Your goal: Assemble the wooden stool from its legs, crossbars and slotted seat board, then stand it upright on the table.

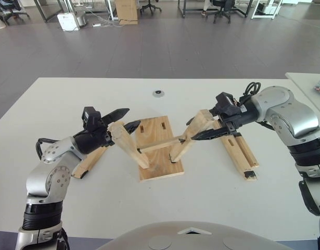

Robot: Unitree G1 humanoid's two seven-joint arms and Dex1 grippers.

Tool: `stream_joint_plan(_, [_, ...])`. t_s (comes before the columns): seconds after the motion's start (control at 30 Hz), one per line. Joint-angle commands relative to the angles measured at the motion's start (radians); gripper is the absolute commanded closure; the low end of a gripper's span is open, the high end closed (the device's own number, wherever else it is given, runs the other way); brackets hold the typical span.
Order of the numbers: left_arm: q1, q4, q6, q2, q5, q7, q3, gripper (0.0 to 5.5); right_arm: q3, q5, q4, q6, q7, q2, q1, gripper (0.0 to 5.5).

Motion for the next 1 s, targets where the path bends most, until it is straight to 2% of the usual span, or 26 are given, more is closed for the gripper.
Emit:
stream_joint_plan(0.03, [0.004, -0.011, -0.001, 0.001, 0.018, 0.005, -0.014, 1.83, 0.126, -0.126, 0.038, 0.033, -0.017, 0.029, 0.070, 3.44])
stream_joint_plan(0.23, [0.012, -0.012, -0.006, 0.001, 0.029, 0.010, -0.022, 1.83, 0.156, -0.164, 0.055, 0.010, -0.072, 0.043, 0.122, 3.44])
stream_joint_plan(0.37, [0.010, -0.007, -0.013, -0.002, 0.036, 0.010, -0.024, 1.83, 0.109, -0.075, 0.017, 0.117, -0.087, 0.048, 0.095, 3.44])
stream_joint_plan(0.53, [0.007, 0.000, -0.013, -0.005, 0.039, 0.008, -0.021, 1.83, 0.037, -0.017, -0.038, 0.221, -0.129, 0.061, 0.065, 2.40])
stream_joint_plan(0.7, [0.003, 0.009, -0.015, -0.006, 0.039, 0.007, -0.018, 1.83, -0.020, -0.049, -0.048, 0.182, -0.144, 0.059, 0.071, 1.45])
stream_joint_plan(0.8, [-0.005, 0.027, -0.020, -0.003, 0.042, 0.003, -0.012, 1.83, -0.019, -0.115, -0.051, 0.084, -0.081, -0.017, 0.100, 1.45])
stream_joint_plan(0.9, [-0.006, 0.058, -0.032, 0.003, 0.043, -0.003, 0.008, 1.83, -0.100, -0.045, -0.109, 0.119, -0.044, -0.068, 0.123, 1.45])
stream_joint_plan(1.0, [0.005, 0.126, -0.057, 0.002, 0.049, -0.006, 0.048, 1.83, -0.167, 0.067, -0.139, 0.218, -0.075, -0.024, 0.108, 1.45])
